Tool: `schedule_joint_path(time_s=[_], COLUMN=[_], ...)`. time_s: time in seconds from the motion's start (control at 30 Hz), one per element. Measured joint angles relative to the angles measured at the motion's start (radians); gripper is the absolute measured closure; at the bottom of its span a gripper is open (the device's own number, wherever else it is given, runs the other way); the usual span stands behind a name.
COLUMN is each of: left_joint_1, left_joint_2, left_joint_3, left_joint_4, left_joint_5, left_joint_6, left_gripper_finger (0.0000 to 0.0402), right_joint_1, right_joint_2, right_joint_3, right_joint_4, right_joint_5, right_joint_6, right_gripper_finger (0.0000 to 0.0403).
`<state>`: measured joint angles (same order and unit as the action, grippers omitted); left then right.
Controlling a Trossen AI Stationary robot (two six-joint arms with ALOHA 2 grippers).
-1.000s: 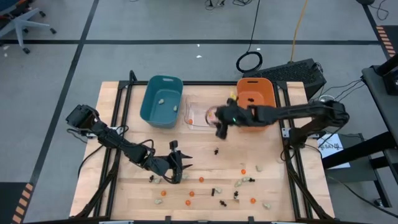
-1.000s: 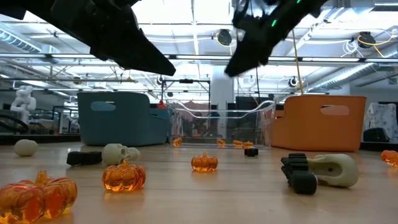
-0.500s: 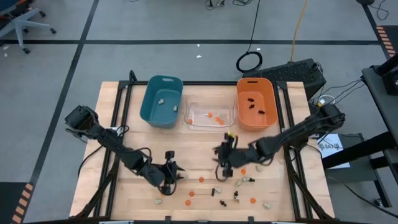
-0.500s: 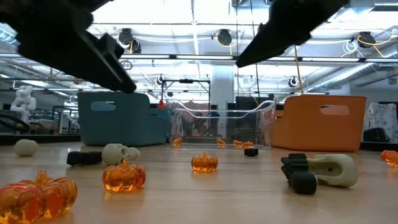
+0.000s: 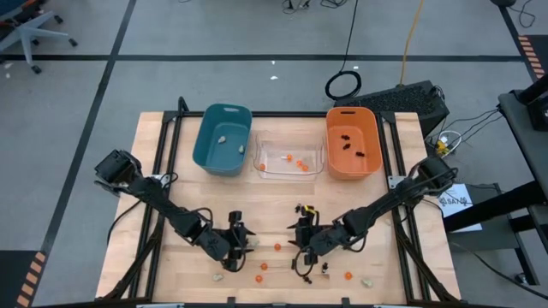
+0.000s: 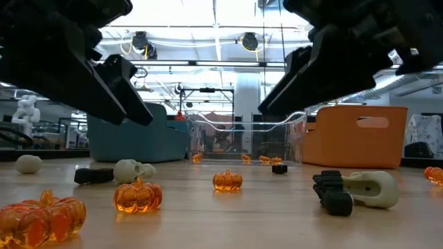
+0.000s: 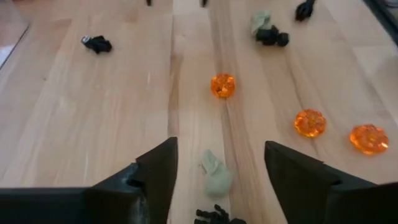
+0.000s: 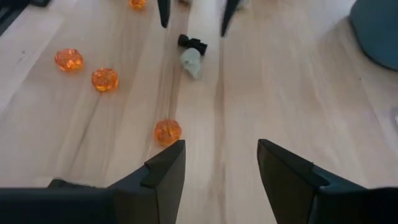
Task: Sort Halloween decoration
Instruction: Put the white skull toy into the blue bin
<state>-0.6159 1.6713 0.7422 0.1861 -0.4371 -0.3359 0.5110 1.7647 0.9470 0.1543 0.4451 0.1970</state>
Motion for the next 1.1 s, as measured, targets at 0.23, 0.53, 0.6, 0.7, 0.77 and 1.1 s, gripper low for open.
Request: schedule_joint_path(time_s=[0.23,0.53,0.6,0.7,0.77,1.1], left_joint_1=[0.004,0.035,0.036,0.036,0.036,0.042], left_joint_2=[0.045,0.113,0.136,0.16,0.166,0.166], left_joint_3=[-0.002,-0.003,-0.002,-0.003,-0.002,-0.001], left_joint_4=[0.017,0.074,0.099,0.091,0.092,0.08], left_joint_5=[-0.008,0.016,0.018,0.02,0.021,0.05], left_joint_6=[-0.033,-0.026,-0.026,-0.04,-0.052,-0.051], left_gripper_finger=[0.0144,0.0146,0.0153,0.017,0.0186,0.03], right_joint_1=[0.002,0.002,0.002,0.002,0.002,0.002], right_joint_2=[0.022,0.023,0.023,0.023,0.023,0.023], right_joint_3=[0.0,0.0,0.0,0.0,0.0,0.0], right_joint_4=[0.022,0.044,0.051,0.057,0.057,0.056], right_joint_5=[0.0,-0.001,-0.001,-0.001,-0.001,-0.001], right_joint_6=[0.026,0.014,0.007,0.0,0.0,0.0], right_gripper_finger=[0.022,0.022,0.022,0.022,0.022,0.022])
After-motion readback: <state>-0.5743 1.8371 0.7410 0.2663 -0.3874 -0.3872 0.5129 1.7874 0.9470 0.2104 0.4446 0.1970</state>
